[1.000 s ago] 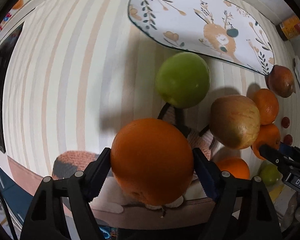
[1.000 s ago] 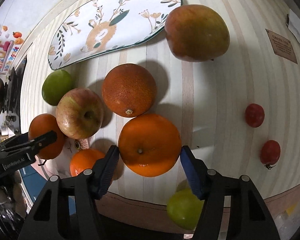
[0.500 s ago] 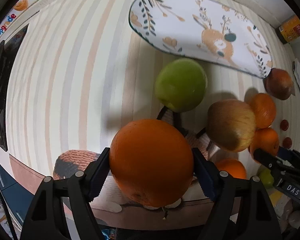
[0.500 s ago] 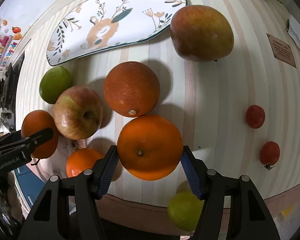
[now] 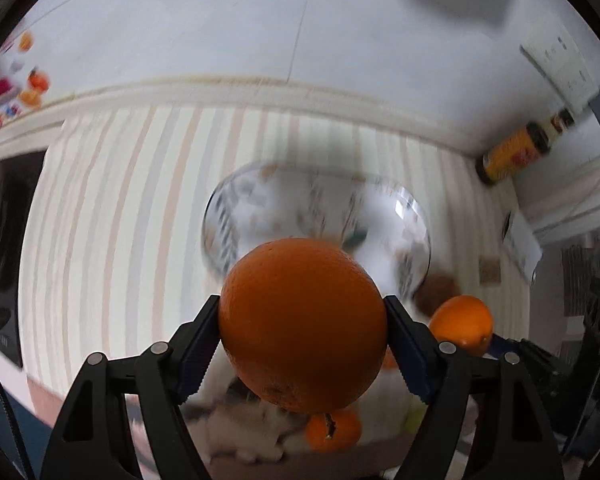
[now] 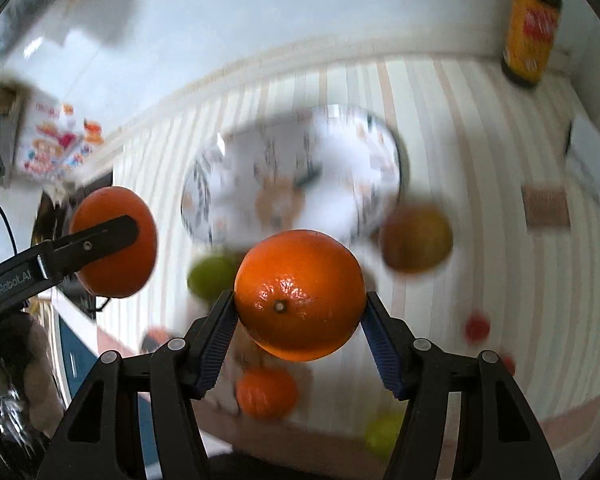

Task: Organize fruits
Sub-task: 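Carry both oranges onto the floral plate and open both grippers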

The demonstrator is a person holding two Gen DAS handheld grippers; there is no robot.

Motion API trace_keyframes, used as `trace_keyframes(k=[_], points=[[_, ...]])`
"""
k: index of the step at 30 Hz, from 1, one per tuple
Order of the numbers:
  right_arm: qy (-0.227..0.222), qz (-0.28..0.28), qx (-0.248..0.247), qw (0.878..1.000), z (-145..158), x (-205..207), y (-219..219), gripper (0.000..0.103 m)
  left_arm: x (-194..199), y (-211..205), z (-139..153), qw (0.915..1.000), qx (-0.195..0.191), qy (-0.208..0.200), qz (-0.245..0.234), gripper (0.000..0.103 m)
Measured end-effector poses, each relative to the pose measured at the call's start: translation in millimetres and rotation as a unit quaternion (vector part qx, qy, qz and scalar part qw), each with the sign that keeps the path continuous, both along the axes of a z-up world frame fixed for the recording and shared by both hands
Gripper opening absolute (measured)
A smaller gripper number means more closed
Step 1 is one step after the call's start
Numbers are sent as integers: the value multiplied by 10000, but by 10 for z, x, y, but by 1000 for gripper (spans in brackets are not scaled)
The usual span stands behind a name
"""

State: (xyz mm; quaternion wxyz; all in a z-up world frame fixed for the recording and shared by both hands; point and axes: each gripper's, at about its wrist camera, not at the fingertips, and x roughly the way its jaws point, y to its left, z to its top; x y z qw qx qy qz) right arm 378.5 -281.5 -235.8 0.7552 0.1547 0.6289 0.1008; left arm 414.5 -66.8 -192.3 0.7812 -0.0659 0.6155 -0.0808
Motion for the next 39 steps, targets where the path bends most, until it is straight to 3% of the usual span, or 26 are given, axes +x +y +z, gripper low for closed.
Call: trace_keyframes(k=[3, 6, 11, 21, 31, 32, 33, 34, 36, 37, 39], points=[[-109, -73, -161, 9998, -107, 429, -32, 65, 392, -129, -189, 9997, -87, 191, 108, 77], [49, -41, -279, 9996, -398, 801, -38, 65, 708, -146, -426, 9983, -196, 511, 202, 77], [268, 149, -436, 9986, -789, 1151, 46, 65, 1018, -285, -802, 9955, -163, 925, 150, 77], [413, 391, -455, 9973, -1012, 1302, 182, 65, 1257, -490, -1165, 9912, -71, 1320, 8, 77], [664, 282, -333, 9968, -1141, 1420, 110, 67, 1284, -626, -1341, 9879, 309, 1508, -197, 78], [690, 249, -330, 9968, -1139, 1418, 100, 75, 1285, -635, -1345, 9877, 349, 1512, -202, 78], [709, 224, -347, 9966, -1140, 1412, 96, 92, 1286, -641, -1354, 9875, 367, 1518, -204, 78], [723, 194, -332, 9966, -1136, 1411, 92, 97, 1286, -650, -1361, 9872, 392, 1531, -219, 78], [741, 133, -280, 9968, -1112, 1391, 68, 97, 1284, -663, -1364, 9870, 452, 1528, -226, 80], [746, 117, -323, 9966, -1098, 1381, 60, 97, 1287, -670, -1345, 9879, 483, 1453, -239, 88], [697, 115, -428, 9966, -1052, 1364, 55, 97, 1303, -671, -1281, 9902, 476, 1296, -203, 90]])
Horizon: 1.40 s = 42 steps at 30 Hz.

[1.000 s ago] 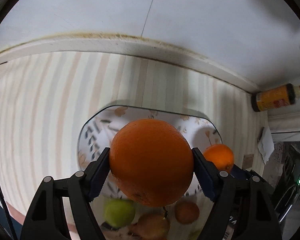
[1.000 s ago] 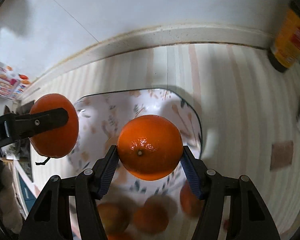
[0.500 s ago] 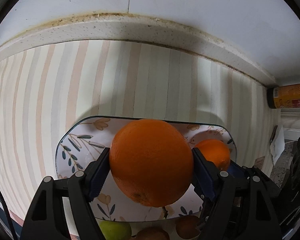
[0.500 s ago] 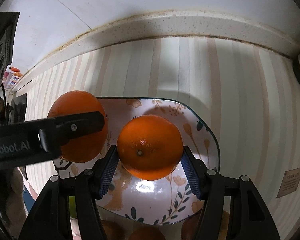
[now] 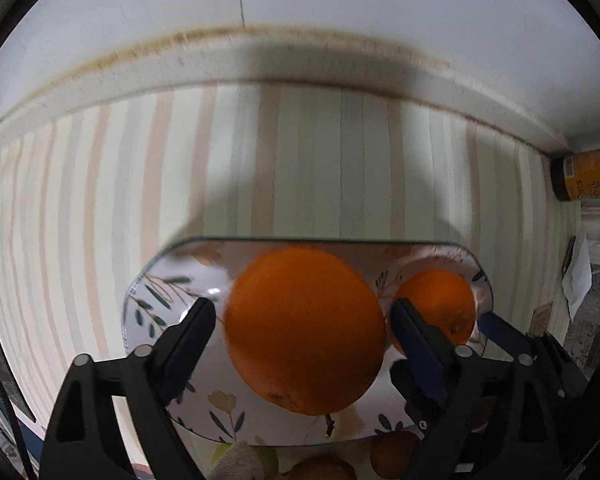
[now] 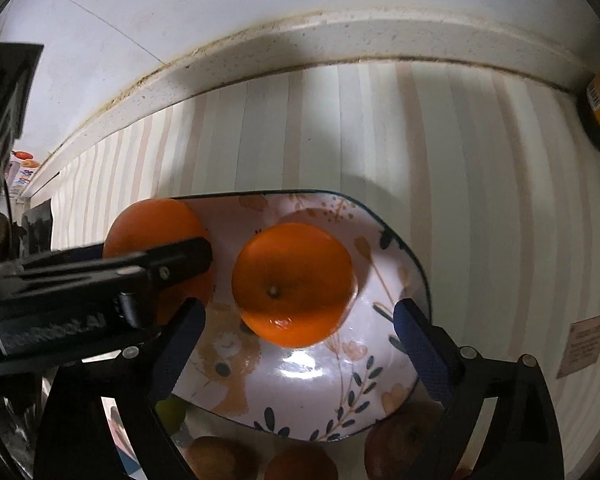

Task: Organize fruits
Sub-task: 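Carry both oranges onto the floral plate and open both grippers, then withdraw both grippers from the plate toward the remaining loose fruits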

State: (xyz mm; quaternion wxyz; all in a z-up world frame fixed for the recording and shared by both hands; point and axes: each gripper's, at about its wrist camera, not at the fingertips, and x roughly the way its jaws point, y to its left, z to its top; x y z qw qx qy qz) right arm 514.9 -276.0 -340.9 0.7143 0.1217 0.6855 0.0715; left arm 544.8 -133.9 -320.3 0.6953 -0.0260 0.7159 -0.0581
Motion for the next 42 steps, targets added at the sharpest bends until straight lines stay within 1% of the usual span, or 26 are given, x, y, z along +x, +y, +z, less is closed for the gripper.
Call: trace_keyframes(k=[2, 5, 8, 11, 14, 17, 23, 26, 32, 33, 36, 42], points=[[4, -23, -161, 9999, 41, -27, -8, 97, 17, 13, 53, 9999, -100, 7, 53, 90], [28, -66, -325, 9994, 111, -83, -45, 97, -12, 53, 175, 9998, 118, -178, 31, 90], [-9, -109, -562, 9984, 251, -182, -96, 97, -122, 100, 303, 9987, 363, -353, -20, 90], [-94, -153, -633, 9978, 414, -318, -133, 97, -282, 191, 438, 9979, 428, -478, 47, 90], [-238, -129, -710, 9971, 601, -467, -119, 97, -453, 304, 611, 9964, 457, -697, 119, 90], [-376, -86, -775, 9962, 785, -600, -20, 97, -674, 473, 819, 9946, 476, -911, 151, 90], [-540, -89, -768, 9955, 1140, -920, 82, 97, -1071, 607, 1177, 9905, 450, -1283, 189, 90], [-696, -90, -800, 9943, 1324, -1092, 155, 97, -1278, 641, 1348, 9874, 493, -1489, 189, 90], [-1093, -151, -917, 9897, 1696, -1381, 229, 97, -1636, 695, 1696, 9817, 453, -1836, 206, 90], [-1155, -178, -908, 9890, 1771, -1445, 229, 97, -1673, 683, 1748, 9818, 496, -1825, 196, 90], [-1354, -239, -934, 9861, 1971, -1624, 229, 97, -1851, 665, 1939, 9762, 547, -2097, 117, 90], [-1654, -370, -1008, 9804, 2307, -1910, 195, 97, -2110, 644, 2208, 9698, 462, -2394, 22, 90]])
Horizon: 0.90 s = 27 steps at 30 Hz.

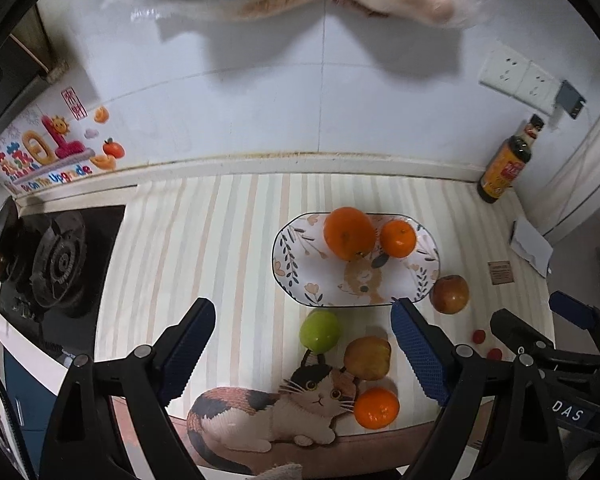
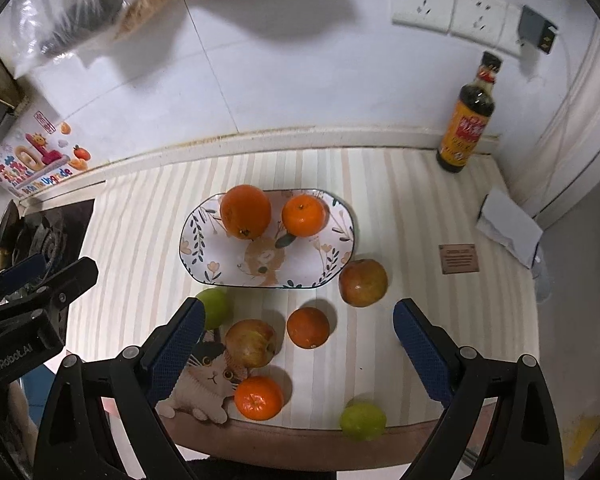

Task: Organize fruits
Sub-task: 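Withdraw both grippers from the plate toward the remaining loose fruits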

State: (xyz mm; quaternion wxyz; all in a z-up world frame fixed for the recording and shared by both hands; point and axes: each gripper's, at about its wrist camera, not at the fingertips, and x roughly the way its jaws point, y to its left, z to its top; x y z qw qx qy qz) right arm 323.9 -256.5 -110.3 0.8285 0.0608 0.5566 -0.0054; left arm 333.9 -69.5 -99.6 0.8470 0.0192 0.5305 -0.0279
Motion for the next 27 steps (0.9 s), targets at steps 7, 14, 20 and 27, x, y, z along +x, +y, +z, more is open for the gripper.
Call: trace_keyframes(k=[7, 14, 20, 27], points=[[-157, -31, 142, 9998, 202, -232, -1, 97, -204, 9, 58, 9999, -149, -21, -3, 90], [13, -195, 453, 9988, 49, -281, -83, 97, -217, -30, -114, 9998, -197, 95, -23, 93], [544, -438, 824, 9941, -517, -154, -287, 97, -42, -132, -634, 9979, -36, 649, -81, 100], [1085, -738, 1025, 9860, -1278, -89, -556, 74, 201, -441, -1529, 9849, -138, 1701, -286, 100]])
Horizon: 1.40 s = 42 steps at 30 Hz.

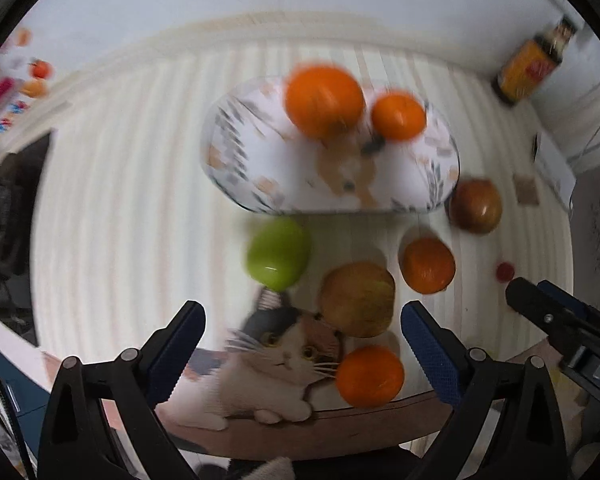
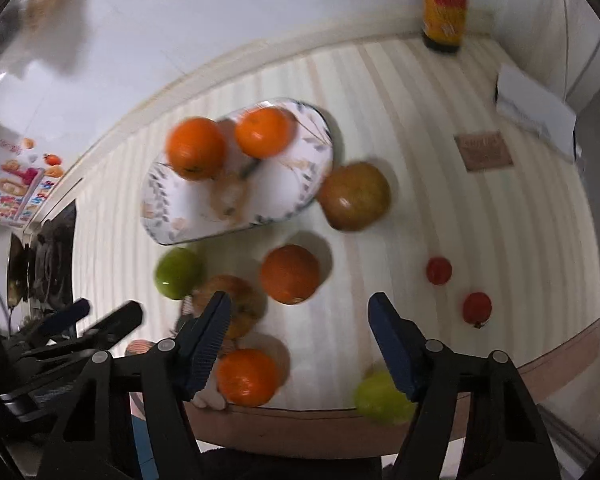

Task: Organize fruits
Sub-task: 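Withdraw both grippers from the plate toward the remaining loose fruits, then grasp the brown pear with the left gripper while the right gripper grasps the dark orange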

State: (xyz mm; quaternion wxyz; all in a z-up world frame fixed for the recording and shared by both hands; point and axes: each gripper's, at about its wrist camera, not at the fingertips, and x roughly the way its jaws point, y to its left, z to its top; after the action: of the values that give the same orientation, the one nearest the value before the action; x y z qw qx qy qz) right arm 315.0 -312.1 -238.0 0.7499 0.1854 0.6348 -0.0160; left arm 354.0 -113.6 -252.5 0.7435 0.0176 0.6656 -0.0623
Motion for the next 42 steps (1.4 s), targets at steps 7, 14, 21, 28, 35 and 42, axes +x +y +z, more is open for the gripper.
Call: trace_keyframes(k=[7, 14, 21, 28, 35, 42], points=[[422, -295, 245, 9984, -427, 44, -237, 74, 117, -390, -652, 9959, 267, 682, -538, 101], [573, -244, 447, 9971, -651, 159, -131, 74, -34, -562, -569, 9951, 149, 432, -876, 90], [577, -143, 464, 9972, -717, 256, 19, 74, -138, -611, -549, 9956, 191, 321, -861, 58], [681, -26, 435, 9967, -849, 326, 113, 74, -259, -344, -471, 9979, -197, 336, -524, 54], [673, 64, 945, 9932, -1168, 436, 245, 59, -179, -292, -537, 9972, -513, 515, -159, 60], [783, 106, 740, 9941, -1124, 270, 165, 59, -181, -275, -518, 9985, -338, 361, -218, 58]])
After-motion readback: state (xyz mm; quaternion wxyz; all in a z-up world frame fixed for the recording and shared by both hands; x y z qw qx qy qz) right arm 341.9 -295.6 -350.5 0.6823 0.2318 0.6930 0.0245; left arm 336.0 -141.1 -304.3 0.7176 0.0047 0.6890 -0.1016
